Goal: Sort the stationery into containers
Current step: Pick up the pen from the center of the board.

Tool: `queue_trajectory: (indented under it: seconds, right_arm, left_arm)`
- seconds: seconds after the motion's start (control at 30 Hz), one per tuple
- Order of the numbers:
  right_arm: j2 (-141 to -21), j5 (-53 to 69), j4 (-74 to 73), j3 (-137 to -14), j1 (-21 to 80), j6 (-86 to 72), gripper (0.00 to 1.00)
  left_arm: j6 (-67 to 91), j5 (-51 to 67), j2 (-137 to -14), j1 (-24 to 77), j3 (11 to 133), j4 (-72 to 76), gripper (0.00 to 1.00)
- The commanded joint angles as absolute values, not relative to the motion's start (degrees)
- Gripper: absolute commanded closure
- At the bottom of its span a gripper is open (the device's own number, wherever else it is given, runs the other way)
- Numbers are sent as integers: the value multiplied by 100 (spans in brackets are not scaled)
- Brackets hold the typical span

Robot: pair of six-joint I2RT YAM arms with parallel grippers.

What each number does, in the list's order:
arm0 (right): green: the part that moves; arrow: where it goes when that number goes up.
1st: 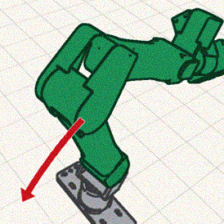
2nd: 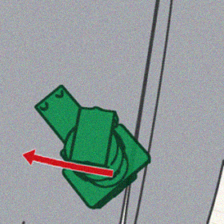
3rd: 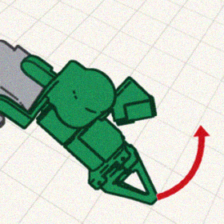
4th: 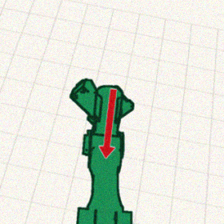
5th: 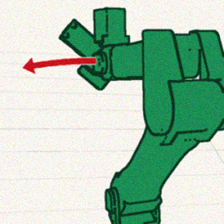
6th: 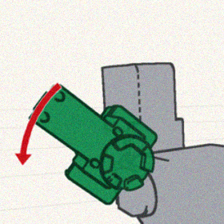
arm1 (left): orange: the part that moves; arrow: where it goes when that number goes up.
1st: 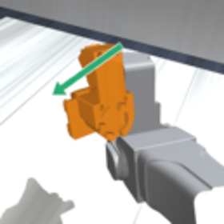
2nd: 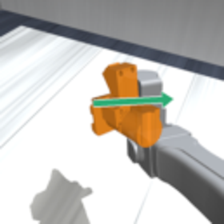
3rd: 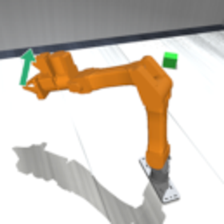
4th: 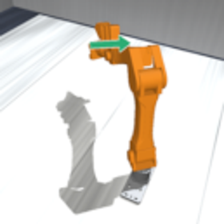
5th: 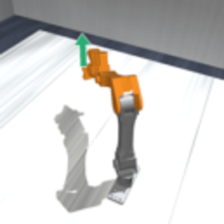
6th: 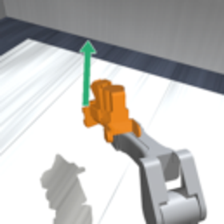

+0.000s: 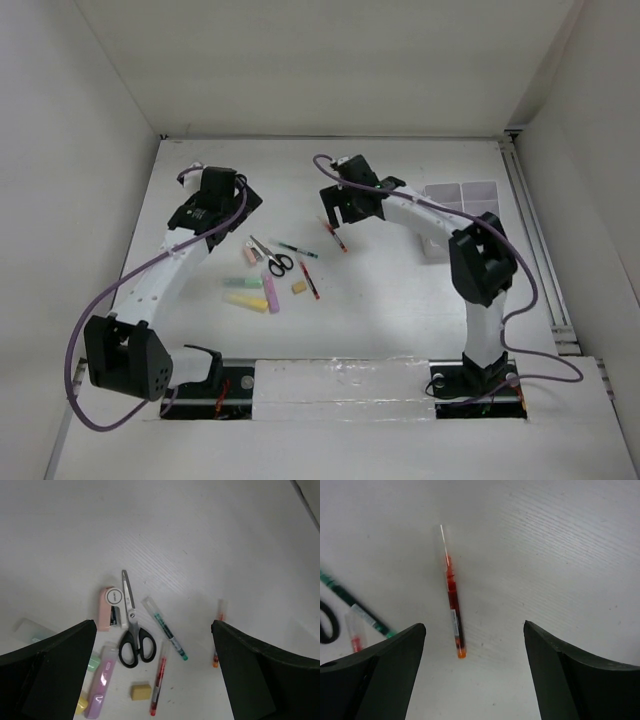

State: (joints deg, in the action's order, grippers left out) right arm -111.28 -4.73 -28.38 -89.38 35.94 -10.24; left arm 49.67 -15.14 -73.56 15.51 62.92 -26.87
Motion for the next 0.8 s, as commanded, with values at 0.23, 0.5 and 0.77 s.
queue_trajectory:
  seconds: [0.23, 0.5, 0.77]
  right_arm:
    - [-12383, -729, -3462, -10396, 3823, -791, 19]
    - [-13051, -993, -3955, -10960, 3946, -729, 26]
    - [-13368, -1046, -4122, -11013, 3946, -677, 44]
  left_arm:
    - [3771, -598, -6855, 1652, 5968, -2303, 0]
    - [3718, -361, -6742, 1652, 5915, -2197, 0]
    - [3718, -308, -6688, 1652, 5915, -2145, 0]
